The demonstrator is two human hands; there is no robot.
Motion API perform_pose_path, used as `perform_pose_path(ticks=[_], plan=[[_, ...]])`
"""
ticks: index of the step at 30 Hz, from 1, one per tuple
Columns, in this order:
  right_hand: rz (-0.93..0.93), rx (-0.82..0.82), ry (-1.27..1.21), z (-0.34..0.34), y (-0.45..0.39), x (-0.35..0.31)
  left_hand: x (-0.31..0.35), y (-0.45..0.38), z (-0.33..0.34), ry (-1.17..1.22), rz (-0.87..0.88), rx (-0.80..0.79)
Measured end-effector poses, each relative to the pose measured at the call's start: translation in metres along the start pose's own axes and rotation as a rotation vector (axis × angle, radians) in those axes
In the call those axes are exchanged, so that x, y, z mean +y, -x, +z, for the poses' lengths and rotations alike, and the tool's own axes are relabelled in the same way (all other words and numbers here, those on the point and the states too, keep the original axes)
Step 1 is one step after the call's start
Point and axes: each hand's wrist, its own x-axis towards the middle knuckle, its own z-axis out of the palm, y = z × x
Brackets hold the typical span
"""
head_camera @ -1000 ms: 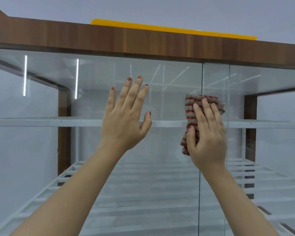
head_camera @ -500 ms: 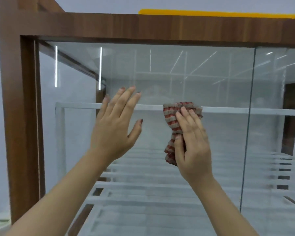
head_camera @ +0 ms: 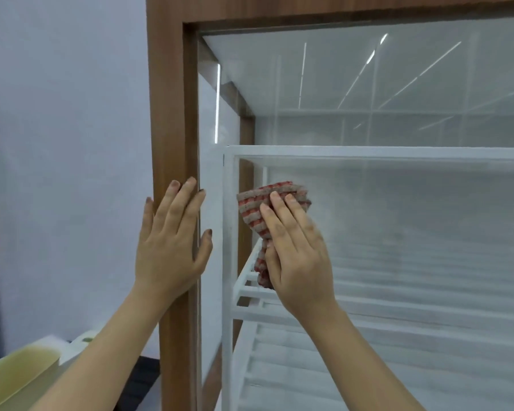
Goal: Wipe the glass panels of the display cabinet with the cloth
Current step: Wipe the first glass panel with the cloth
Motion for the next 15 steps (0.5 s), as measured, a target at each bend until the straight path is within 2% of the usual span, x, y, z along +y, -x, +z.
perform_pose_path(ticks=[3, 9, 15], plan=[[-0.006, -0.007, 0.054, 0.019, -0.003, -0.010, -0.009, -0.001, 0.011, 0.054, 0.044, 0.060], [-0.021, -0.076, 0.354, 0.039, -0.012, -0.023, -0.014, 0.001, 0.022, 0.076, 0.073, 0.138], [0.047, -0.054, 0.354, 0.040, -0.028, -0.019, -0.014, 0.002, 0.023, 0.057, 0.072, 0.142]])
